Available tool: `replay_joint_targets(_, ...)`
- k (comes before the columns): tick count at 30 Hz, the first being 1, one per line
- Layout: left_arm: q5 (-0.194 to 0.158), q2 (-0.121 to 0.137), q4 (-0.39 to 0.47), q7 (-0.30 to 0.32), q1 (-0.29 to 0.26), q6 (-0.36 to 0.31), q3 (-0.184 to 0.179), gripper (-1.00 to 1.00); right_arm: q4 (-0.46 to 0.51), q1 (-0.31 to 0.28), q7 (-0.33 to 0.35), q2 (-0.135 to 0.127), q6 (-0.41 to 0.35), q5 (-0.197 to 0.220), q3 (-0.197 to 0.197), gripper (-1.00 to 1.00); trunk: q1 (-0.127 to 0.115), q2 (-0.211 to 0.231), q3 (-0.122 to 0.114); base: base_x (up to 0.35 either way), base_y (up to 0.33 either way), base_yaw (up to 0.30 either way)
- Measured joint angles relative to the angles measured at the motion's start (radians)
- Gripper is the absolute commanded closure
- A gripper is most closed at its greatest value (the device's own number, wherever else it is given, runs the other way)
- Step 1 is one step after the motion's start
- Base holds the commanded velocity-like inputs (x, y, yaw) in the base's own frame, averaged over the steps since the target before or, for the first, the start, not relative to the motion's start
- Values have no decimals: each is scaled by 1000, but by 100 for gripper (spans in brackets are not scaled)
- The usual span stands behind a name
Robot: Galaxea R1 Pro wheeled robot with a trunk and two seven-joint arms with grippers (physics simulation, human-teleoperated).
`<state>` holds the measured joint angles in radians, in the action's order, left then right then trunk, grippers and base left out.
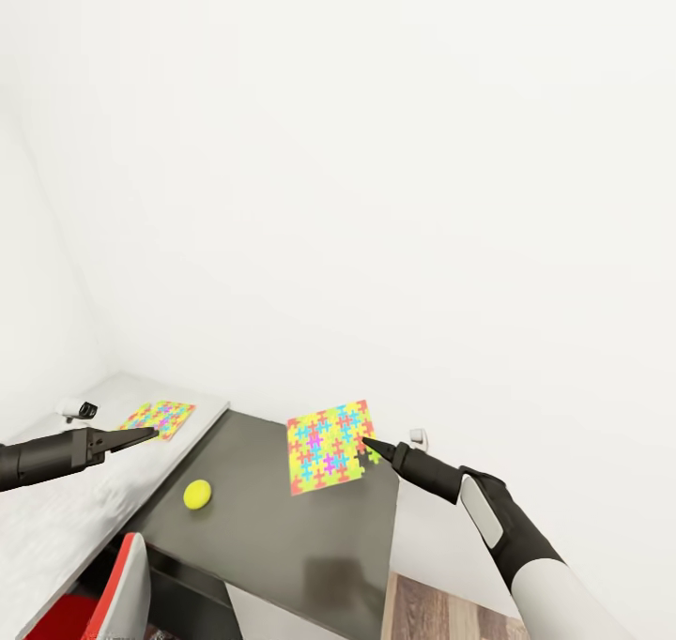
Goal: Put all the toys in the child's room - the three board games (two on the bed and one on the table), the two jigsaw puzzles on the table, and the tennis ball on the table - inside the toy box on the table in the child's room.
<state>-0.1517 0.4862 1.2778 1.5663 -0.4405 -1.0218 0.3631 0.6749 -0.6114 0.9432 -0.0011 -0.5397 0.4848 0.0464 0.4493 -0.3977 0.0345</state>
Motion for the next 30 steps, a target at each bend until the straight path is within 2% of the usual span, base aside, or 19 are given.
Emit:
replay_joint_targets(8,0,0,0,0,1,0,0,-100,0,0,-1,2,0,0,-7,100,0,0,-1,0,-138,275)
replay_joint_targets(24,0,0,0,0,0,0,0,-100,6,0,-3,3,-3,0,-9,100,0,0,-1,-57,13,286)
replay_joint_targets(29,0,1,0,0,1,1,2,-100,82,-5,-15,10,-22,2,-12,100,0,0,0,-9,3,286)
replay_joint_targets(30,0,1,0,0,1,1,5,-100,99,-14,-22,17,-46,1,-13,100,0,0,0,-3,1,286)
